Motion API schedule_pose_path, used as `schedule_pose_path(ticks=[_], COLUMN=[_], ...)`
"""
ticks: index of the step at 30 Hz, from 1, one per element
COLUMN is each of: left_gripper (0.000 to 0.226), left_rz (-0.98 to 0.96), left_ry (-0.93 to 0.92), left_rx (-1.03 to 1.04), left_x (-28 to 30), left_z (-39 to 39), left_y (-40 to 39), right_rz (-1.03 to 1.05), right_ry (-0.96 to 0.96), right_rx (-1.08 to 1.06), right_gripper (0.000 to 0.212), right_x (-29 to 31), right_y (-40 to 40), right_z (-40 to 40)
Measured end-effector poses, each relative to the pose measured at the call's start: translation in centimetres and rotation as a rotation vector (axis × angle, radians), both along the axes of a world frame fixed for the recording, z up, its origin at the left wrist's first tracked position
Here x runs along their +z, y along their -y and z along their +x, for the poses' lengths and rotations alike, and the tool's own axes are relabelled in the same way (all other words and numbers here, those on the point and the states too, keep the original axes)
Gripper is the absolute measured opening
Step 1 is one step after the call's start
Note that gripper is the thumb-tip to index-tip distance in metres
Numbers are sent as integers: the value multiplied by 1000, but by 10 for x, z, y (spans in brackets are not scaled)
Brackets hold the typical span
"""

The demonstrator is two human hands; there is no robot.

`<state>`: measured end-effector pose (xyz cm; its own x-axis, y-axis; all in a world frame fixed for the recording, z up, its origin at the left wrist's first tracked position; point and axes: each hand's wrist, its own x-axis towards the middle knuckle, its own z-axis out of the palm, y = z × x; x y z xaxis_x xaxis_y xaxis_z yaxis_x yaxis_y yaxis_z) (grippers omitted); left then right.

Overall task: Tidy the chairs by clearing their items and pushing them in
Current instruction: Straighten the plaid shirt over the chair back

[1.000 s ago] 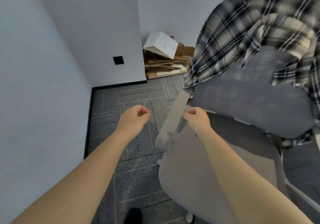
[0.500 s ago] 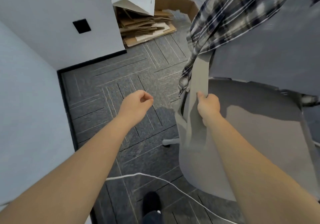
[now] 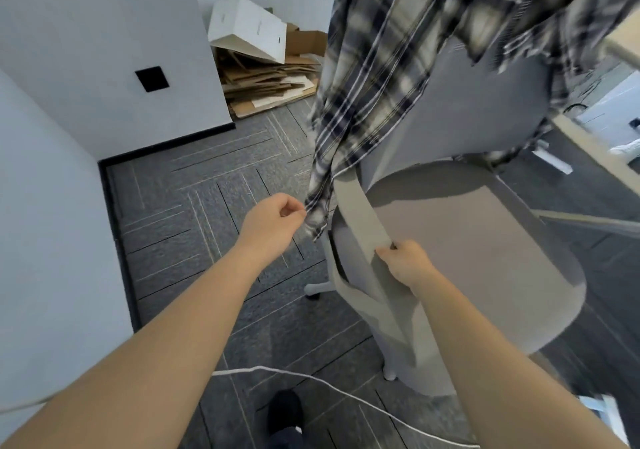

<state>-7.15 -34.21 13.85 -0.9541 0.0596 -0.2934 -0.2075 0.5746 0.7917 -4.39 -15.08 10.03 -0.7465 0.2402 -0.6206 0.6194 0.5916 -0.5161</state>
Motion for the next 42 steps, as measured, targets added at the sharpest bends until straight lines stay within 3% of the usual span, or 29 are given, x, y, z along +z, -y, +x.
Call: schedule_pose_path(ticks=[2, 5, 11, 14, 21, 23, 26, 35, 39, 42], left_gripper=[16, 17, 16, 10, 13, 16, 15, 7, 14, 15], left_rz=[3, 14, 40, 47, 95, 108, 110, 96, 97, 89], left_ry=[-16, -66, -227, -311, -411, -430, -454, -437, -428, -441], left_rx=[33, 68, 151, 161, 158, 139, 83, -59, -106, -132], left_x=[11, 41, 110, 143, 208, 221, 236, 249, 250, 249], left_z=[13, 37, 75, 91, 85, 72, 47, -11, -14, -12], left_y=[-1, -1, -5, -6, -1, 0, -2, 0, -8, -16], right_rz=[84, 56, -19, -50, -61, -112, -113, 54, 52, 33], right_ry=[-38, -198, -521, -581, -687, -689, -687, -571, -517, -415], right_rx=[13, -72, -44, -35, -44, -70, -95, -34, -43, 35], right_gripper=[22, 41, 28, 42, 34, 18, 50, 32, 46, 44], right_x=[10, 51, 143, 181, 261, 278, 292, 295, 295, 307], right_y=[-2, -2, -5, -2, 16, 23, 32, 40, 29, 15], right_z=[11, 27, 48, 51, 35, 24, 1, -28, -12, 11])
